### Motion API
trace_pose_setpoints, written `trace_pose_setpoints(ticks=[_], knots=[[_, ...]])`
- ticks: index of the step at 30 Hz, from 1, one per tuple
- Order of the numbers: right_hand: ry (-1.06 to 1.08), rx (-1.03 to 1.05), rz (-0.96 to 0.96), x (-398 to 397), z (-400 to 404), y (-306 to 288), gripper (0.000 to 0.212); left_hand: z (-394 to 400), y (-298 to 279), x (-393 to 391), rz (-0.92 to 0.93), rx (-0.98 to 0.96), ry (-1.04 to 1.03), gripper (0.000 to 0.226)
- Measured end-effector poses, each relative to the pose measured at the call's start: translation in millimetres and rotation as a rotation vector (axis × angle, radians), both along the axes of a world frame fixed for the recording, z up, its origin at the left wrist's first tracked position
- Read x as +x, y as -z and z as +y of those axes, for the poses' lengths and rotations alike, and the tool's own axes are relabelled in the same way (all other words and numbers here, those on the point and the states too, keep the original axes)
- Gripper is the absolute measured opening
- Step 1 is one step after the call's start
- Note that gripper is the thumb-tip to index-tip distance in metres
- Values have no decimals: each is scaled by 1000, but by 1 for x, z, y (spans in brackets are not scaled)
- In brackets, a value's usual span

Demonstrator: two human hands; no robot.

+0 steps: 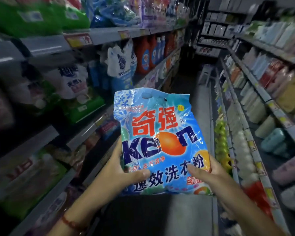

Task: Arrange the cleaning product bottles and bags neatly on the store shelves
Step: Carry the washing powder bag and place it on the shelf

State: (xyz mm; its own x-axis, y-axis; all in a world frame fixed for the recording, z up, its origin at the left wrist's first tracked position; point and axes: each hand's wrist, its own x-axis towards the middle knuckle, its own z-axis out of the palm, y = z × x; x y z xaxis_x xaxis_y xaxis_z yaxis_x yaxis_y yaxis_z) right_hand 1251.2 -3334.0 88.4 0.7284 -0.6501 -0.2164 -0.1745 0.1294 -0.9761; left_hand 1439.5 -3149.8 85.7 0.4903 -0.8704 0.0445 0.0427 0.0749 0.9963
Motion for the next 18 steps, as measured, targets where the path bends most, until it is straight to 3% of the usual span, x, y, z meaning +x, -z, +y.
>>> trace_pose_setpoints(ticks=[8,14,18], knots=[[116,91,13,64,-70,15,47,-98,-6,80,-36,81,110,70],[67,105,20,108,-123,19,52,-150,-11,122,-86,143,84,68],[-36,82,41,147,-173,18,75,-185,-16,148,-92,163,21,70]])
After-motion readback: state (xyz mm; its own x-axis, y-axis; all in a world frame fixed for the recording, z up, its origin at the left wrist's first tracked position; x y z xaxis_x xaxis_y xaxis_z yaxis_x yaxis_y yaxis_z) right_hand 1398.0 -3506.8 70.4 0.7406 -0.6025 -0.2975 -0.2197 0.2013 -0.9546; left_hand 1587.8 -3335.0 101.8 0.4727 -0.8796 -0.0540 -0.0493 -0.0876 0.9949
